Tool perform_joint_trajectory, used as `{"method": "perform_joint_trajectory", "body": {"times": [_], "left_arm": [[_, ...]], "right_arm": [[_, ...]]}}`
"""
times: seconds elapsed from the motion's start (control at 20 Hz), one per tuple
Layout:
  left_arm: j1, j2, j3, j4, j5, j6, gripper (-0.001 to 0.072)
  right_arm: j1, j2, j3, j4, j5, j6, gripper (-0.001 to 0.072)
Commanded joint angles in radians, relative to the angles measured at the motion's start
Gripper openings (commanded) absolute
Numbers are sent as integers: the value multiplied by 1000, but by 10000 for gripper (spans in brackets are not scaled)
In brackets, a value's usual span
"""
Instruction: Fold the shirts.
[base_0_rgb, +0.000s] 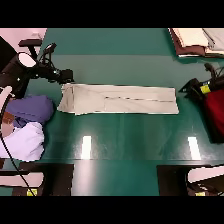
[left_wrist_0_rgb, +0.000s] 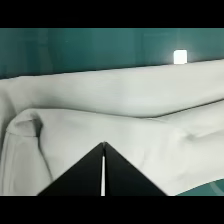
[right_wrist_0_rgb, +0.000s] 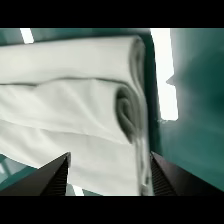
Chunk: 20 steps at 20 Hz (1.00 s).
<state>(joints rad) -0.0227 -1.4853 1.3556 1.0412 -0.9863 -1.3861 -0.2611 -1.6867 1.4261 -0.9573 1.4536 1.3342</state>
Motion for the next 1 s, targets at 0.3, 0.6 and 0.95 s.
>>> {"method": "perform_joint_trajectory", "body": {"times": [0.3,0.6,0.95], "left_arm": [[-198,-74,11,-66,68,-31,23],[-355,-195,64,-139,160,-31,23],[-502,-433,310,-155,115,-56,23]], "right_arm": [[51,5,-237,113,-203,-72,409],[111,42,-42,128,-135,-75,15],[243,200,236,261,-53,-28,15]]}}
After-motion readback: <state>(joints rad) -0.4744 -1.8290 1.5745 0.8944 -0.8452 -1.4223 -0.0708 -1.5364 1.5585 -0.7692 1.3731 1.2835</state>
